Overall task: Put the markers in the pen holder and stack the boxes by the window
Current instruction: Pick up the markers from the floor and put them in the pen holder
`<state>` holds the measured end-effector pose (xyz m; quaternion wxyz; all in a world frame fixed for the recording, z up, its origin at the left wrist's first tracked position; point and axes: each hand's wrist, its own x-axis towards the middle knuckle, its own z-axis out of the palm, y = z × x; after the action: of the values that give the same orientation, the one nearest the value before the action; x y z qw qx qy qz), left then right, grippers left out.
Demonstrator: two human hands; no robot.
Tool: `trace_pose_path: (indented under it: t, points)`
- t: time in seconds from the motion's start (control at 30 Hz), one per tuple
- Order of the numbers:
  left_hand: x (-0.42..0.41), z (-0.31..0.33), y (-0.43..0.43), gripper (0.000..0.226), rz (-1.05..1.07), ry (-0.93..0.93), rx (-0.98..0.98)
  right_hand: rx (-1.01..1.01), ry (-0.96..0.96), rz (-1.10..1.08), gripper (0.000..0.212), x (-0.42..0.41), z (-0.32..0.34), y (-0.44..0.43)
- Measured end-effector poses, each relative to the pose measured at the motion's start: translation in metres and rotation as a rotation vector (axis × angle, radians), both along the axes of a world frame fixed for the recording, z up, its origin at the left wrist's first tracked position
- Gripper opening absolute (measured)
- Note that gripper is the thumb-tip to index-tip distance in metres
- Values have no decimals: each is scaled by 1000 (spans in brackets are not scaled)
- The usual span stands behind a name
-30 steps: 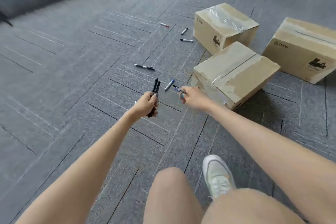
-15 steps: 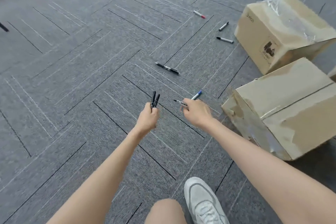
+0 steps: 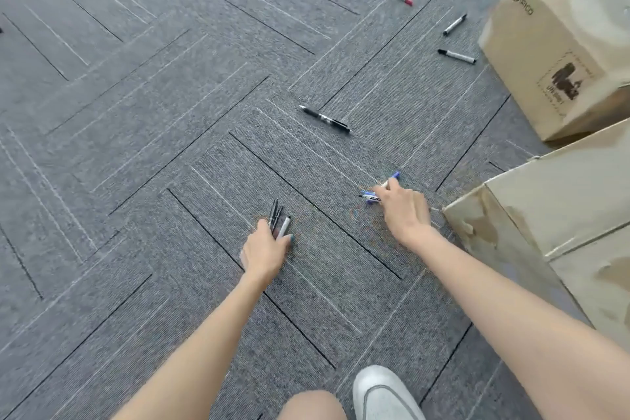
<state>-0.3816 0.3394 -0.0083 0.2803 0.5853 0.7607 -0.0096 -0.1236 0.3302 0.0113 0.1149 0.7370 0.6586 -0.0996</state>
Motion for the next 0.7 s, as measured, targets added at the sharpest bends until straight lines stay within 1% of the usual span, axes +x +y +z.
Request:
trace_pose_path:
  t: [0.1, 0.17, 0.23, 0.3, 0.33, 0.4, 0.47, 0.63, 0.7]
  points:
    - [3, -2, 3, 28, -5, -16, -19, 18, -3, 3, 11, 5, -5, -1]
    - [5, -3, 7, 24, -19, -42, -20, 43, -7, 34, 7, 4, -10, 1]
    - [7, -3, 12, 30, -41, -90, -2, 75, 19, 55, 9, 1, -16, 6]
    - [10, 0, 20, 44, -45, -178, 20, 115, 82, 72, 10, -5, -18, 14]
    - [11, 2, 25, 46, -39, -240, 20, 135, 113, 81, 13, -9, -18, 20]
    - [14, 11, 36, 37, -14, -380, -8, 153, 168, 92, 16, -18, -14, 33]
    - [17, 20, 48, 30, -4, -481, -14, 155, 206, 88, 17, -25, -9, 50]
    - [25, 38, 78, 29, 18, -608, -4, 120, 229, 70, 25, -31, -2, 99]
    - [24, 40, 88, 32, 30, -636, -12, 140, 241, 55, 23, -31, -3, 118]
